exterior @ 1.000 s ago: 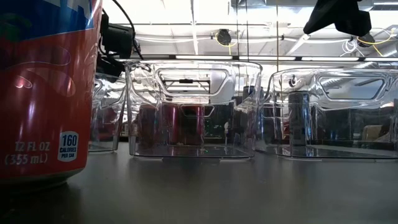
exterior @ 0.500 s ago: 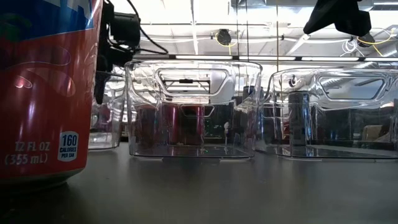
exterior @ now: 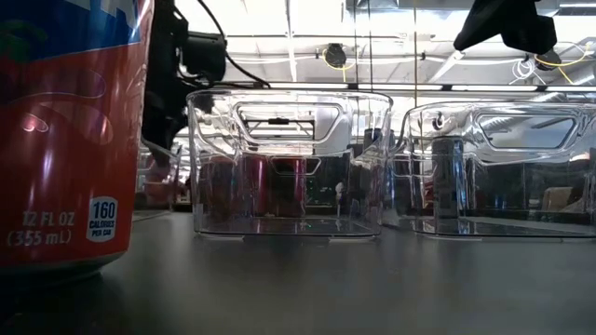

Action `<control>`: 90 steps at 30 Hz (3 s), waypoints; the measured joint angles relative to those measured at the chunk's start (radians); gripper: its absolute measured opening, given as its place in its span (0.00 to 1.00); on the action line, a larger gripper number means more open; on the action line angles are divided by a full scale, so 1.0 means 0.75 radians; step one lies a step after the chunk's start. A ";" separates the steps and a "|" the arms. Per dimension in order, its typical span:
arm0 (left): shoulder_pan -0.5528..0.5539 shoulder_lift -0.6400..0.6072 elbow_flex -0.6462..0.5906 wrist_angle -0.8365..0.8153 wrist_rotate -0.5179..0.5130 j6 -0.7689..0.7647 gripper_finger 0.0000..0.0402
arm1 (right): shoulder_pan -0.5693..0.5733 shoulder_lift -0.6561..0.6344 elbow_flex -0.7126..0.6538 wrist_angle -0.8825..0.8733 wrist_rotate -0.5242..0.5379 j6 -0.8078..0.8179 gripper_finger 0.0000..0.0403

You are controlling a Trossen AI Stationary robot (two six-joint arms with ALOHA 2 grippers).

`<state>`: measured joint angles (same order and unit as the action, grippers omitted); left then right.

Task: Sort soda cans
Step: Move the left transparent bin beside the center transparent bin

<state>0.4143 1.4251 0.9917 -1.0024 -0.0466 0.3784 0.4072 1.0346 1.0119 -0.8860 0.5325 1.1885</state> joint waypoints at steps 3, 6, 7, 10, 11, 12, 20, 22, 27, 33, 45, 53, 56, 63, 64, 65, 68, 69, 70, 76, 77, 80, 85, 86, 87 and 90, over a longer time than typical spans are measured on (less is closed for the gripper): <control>-0.018 0.060 0.059 -0.003 0.002 0.040 0.03 | 0.000 0.000 0.000 0.000 0.008 0.004 0.01; -0.028 0.115 0.135 -0.014 0.002 0.068 0.03 | 0.000 0.000 0.000 0.000 0.035 0.016 0.01; -0.032 0.132 0.158 -0.017 0.001 0.087 0.03 | 0.000 0.000 0.000 0.000 0.035 0.019 0.01; -0.046 0.179 0.206 -0.035 -0.005 0.108 0.03 | 0.000 0.000 0.000 0.000 0.035 0.021 0.01; -0.049 0.196 0.218 -0.039 -0.004 0.098 0.03 | 0.001 0.000 0.000 -0.001 0.035 0.025 0.01; -0.049 0.208 0.226 -0.041 -0.001 0.077 0.03 | 0.001 0.000 0.000 -0.001 0.035 0.033 0.01; -0.068 0.256 0.240 -0.048 0.063 -0.103 0.03 | 0.000 0.000 0.000 -0.001 0.035 0.041 0.01; -0.067 0.256 0.241 -0.046 0.065 -0.144 0.03 | 0.000 0.000 0.000 -0.001 0.035 0.041 0.01; -0.071 0.256 0.241 -0.046 0.070 -0.148 0.03 | 0.000 0.000 0.000 -0.001 0.035 0.034 0.01; -0.109 0.256 0.241 -0.042 0.097 -0.079 0.02 | 0.000 0.000 0.000 -0.002 0.035 0.019 0.01; -0.128 0.256 0.241 0.005 0.080 -0.018 0.04 | 0.000 0.000 0.000 -0.002 0.034 0.001 0.01; -0.109 0.256 0.241 0.003 0.071 -0.003 0.04 | 0.000 0.000 0.000 -0.002 0.034 0.002 0.01; -0.101 0.255 0.241 0.003 0.066 -0.003 0.05 | 0.000 0.000 0.000 -0.002 0.033 0.006 0.01; -0.108 0.255 0.241 0.004 0.063 -0.008 0.05 | 0.000 0.000 0.000 -0.001 0.032 0.006 0.01; -0.109 0.255 0.241 0.004 0.062 -0.008 0.05 | 0.000 0.000 0.000 -0.001 0.032 0.006 0.01; -0.111 0.255 0.241 0.004 0.062 -0.008 0.05 | 0.000 0.000 0.000 -0.001 0.032 0.006 0.01; -0.111 0.255 0.241 0.004 0.062 -0.008 0.05 | 0.000 0.000 0.000 0.000 0.031 0.006 0.01; -0.111 0.255 0.241 0.004 0.062 -0.008 0.05 | 0.000 0.000 0.000 0.002 0.028 0.006 0.01; -0.111 0.255 0.241 0.004 0.062 -0.008 0.05 | 0.000 0.000 0.000 0.005 0.026 0.006 0.01; -0.111 0.255 0.241 0.033 0.063 -0.029 0.05 | 0.000 0.000 0.000 0.021 0.026 0.006 0.01; -0.111 0.255 0.241 0.045 0.063 -0.046 0.05 | 0.000 0.000 0.000 0.021 0.026 0.006 0.01; -0.111 0.255 0.241 0.056 0.062 -0.074 0.06 | 0.000 0.000 0.000 0.021 0.026 0.006 0.01; -0.111 0.255 0.241 0.063 0.047 -0.080 0.17 | 0.000 0.000 0.000 0.021 0.026 0.005 0.01; -0.111 0.255 0.241 0.063 0.047 -0.080 0.20 | 0.000 0.000 0.000 0.020 0.026 0.005 0.01; -0.111 0.255 0.241 0.063 0.047 -0.080 0.22 | 0.000 0.000 0.000 0.021 0.026 0.005 0.01; -0.111 0.255 0.241 0.061 0.047 -0.079 0.29 | 0.000 0.000 0.000 0.020 0.025 0.004 0.01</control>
<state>0.3313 1.6165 1.1725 -0.9567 -0.0113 0.3191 0.4072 1.0348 1.0119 -0.8707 0.5510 1.1914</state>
